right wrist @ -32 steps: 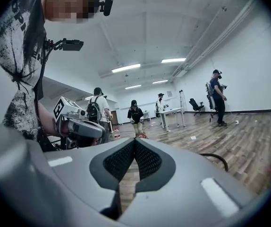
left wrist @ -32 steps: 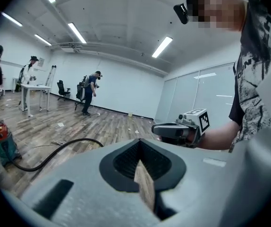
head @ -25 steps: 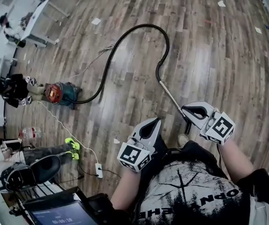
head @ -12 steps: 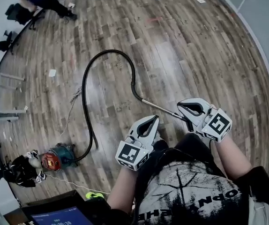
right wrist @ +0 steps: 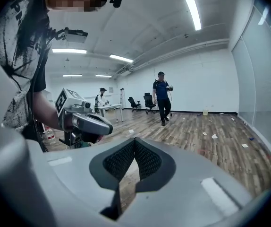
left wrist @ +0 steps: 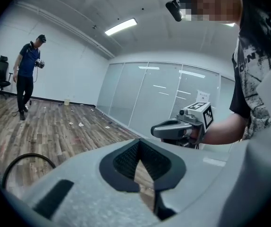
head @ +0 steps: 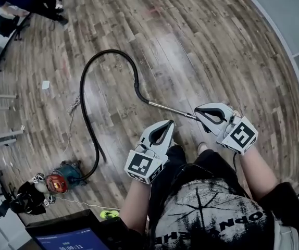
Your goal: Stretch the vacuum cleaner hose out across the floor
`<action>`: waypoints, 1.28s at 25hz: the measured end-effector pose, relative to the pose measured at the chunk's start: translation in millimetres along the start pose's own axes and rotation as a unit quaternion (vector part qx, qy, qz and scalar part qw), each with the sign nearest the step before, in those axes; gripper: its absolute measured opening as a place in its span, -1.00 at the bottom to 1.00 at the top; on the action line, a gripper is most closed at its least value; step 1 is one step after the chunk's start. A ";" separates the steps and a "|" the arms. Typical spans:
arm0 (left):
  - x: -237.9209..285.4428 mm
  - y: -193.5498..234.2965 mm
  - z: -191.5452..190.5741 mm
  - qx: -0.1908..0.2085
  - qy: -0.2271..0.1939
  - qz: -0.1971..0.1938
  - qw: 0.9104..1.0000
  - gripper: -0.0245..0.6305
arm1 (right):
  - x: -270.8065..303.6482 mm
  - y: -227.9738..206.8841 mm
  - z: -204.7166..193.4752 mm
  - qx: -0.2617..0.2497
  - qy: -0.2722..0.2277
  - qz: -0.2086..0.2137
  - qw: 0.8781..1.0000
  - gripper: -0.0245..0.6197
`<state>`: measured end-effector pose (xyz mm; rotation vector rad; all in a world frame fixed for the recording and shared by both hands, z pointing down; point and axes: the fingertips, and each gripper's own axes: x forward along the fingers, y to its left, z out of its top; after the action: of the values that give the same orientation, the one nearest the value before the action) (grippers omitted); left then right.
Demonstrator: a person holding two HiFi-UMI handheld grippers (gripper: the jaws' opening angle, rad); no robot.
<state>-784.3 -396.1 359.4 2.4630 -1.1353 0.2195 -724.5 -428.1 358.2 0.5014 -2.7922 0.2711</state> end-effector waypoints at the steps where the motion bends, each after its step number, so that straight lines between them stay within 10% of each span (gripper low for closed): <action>1: 0.6 -7.1 -0.8 -0.005 0.000 0.009 1.000 -0.93 | -6.4 0.3 -5.6 0.002 0.005 0.005 1.000 -0.90; 14: 30.9 61.5 -118.0 -0.028 0.000 0.041 0.999 -0.93 | 108.1 -28.0 -188.6 -0.002 0.133 0.038 0.990 -0.65; 23: 71.3 173.6 -252.5 -0.065 -0.028 0.068 0.995 -0.93 | 230.8 -62.4 -452.5 -0.004 0.279 0.065 0.958 -0.31; 32: 100.3 225.3 -370.1 0.009 0.018 0.092 0.996 -0.93 | 305.2 -95.4 -730.2 0.000 0.423 0.073 0.903 -0.14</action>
<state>-877.6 -435.2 792.5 2.3593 -1.3518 0.3285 -781.7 -440.4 1153.2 0.1107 -1.9692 0.4040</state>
